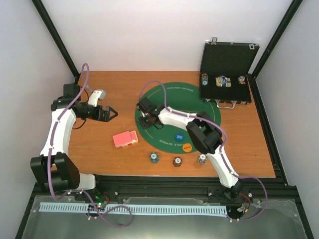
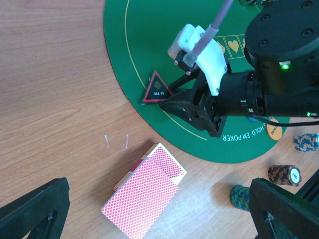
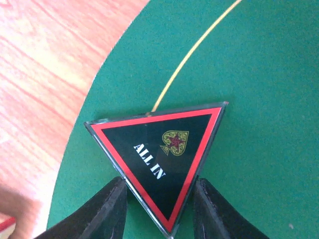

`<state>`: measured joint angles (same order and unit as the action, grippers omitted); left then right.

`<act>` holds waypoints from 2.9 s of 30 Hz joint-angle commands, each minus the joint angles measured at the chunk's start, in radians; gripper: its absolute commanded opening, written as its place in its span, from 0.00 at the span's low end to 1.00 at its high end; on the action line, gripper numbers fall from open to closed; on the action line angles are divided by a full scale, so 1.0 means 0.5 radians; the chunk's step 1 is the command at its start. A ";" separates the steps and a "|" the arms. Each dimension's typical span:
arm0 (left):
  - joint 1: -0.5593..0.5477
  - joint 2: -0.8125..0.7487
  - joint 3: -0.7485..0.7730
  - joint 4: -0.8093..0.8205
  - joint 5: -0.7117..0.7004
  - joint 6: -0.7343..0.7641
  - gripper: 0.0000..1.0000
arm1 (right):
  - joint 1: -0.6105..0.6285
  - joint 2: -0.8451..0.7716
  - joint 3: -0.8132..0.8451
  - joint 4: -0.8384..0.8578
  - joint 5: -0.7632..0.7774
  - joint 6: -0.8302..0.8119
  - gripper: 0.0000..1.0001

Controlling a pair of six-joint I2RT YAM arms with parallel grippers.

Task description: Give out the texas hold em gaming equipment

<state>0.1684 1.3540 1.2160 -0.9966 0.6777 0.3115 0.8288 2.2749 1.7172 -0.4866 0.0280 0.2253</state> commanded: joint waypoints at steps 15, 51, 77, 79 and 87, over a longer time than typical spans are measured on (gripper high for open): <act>0.009 -0.058 0.077 -0.030 0.023 -0.018 1.00 | -0.071 -0.388 -0.256 -0.108 0.107 0.115 0.60; 0.009 -0.066 0.144 -0.128 0.170 0.021 1.00 | -0.102 -1.388 -1.683 0.079 0.128 0.483 0.73; 0.009 -0.033 0.146 -0.156 0.212 0.040 1.00 | -0.395 -0.841 -1.347 0.222 0.085 0.384 0.48; 0.009 -0.037 0.138 -0.160 0.213 0.043 1.00 | -0.432 -0.774 -1.283 0.224 0.081 0.387 0.47; 0.009 -0.070 0.121 -0.175 0.195 0.048 1.00 | -0.532 -0.485 -0.956 0.197 0.079 0.373 0.45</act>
<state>0.1684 1.3415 1.2583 -1.0595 0.7635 0.3122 0.5896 1.9247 1.1847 -0.3759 0.0551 0.4263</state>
